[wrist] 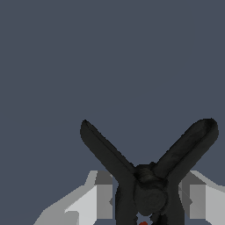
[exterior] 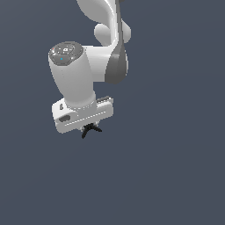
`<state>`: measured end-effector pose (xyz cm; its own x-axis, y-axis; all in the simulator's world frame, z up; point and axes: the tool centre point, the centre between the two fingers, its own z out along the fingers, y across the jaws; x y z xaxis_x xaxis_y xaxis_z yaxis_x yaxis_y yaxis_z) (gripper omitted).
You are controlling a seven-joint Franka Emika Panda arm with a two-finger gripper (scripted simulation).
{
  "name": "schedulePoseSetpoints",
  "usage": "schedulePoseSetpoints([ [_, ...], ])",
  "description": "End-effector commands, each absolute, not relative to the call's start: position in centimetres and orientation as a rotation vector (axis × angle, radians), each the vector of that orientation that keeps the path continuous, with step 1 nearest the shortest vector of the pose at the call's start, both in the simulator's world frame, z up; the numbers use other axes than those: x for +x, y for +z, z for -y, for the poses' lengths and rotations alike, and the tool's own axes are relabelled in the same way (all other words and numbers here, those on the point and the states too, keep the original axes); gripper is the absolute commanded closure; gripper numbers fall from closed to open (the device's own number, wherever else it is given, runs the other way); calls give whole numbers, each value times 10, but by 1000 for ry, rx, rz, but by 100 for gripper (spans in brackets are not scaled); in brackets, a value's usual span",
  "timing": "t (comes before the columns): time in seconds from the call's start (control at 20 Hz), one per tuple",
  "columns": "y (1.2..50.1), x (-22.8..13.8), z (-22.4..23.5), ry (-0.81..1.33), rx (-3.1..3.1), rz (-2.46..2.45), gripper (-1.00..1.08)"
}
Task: Pick up the object and move it to a goal position.
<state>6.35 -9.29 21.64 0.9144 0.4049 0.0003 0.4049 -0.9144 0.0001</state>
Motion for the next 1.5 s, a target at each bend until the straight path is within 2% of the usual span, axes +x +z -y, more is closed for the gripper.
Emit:
schedulePoseSetpoints([
  [0.0,246,63,96,0,3074,-650,108],
  [0.75,396,68,112,0,3074,-650,108],
  [1.05,427,71,116,0,3074,-649,108],
  [1.45,446,73,118,0,3074,-649,108],
])
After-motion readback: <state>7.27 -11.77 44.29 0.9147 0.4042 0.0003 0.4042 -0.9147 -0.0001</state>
